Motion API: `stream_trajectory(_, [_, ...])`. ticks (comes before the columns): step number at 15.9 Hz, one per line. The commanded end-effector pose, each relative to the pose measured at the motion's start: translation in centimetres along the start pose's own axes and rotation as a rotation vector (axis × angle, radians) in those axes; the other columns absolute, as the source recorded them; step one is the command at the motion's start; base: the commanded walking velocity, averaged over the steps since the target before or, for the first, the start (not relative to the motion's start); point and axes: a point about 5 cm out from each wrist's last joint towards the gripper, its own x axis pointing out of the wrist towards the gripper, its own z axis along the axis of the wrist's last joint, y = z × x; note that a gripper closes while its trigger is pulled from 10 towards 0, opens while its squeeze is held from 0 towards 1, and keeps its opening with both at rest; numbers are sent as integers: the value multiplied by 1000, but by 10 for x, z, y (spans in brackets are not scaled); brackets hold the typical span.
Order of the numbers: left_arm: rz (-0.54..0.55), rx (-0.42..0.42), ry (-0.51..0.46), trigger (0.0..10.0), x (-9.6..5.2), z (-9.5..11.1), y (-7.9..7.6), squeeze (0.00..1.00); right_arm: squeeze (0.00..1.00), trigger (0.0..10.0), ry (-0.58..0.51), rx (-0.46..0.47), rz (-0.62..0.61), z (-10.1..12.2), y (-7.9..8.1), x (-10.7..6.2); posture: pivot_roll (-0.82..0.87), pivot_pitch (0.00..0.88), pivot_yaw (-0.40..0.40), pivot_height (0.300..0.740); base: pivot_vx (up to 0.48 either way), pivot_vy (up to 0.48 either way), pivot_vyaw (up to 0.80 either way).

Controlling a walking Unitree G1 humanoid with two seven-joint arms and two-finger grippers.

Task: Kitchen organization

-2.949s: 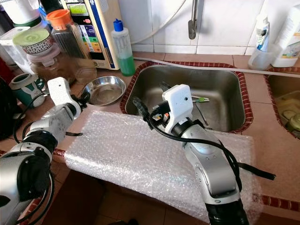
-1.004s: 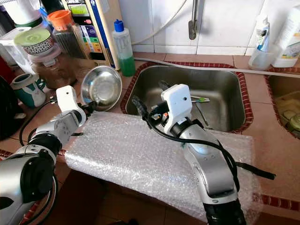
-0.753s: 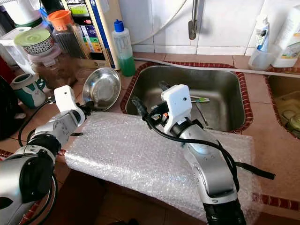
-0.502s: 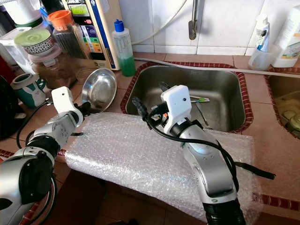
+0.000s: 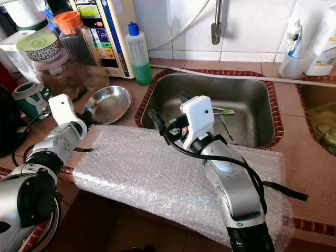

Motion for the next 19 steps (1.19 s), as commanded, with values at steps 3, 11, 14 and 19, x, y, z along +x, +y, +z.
stream_trajectory(3, [18, -33, -52, 0, 0, 18, 1, 0, 616, 10000, -14, -5, 13, 2, 2, 3, -51, 82, 160, 740, 0, 0, 0])
stream_trajectory(11, [-79, -194, -202, 0, -2, 39, -10, 0, 616, 10000, -11, -9, 3, 1, 0, 4, -47, 80, 158, 740, 0, 0, 0])
stream_trajectory(14, [-151, -285, -274, 0, -4, 53, -19, 0, 612, 10000, -12, -10, -1, 1, -1, 4, -44, 79, 157, 740, 0, 0, 0])
stream_trajectory(19, [-174, -255, -294, 0, -5, 59, -23, 0, 612, 10000, -9, -11, -7, -1, -2, 4, -44, 78, 158, 740, 0, 0, 0])
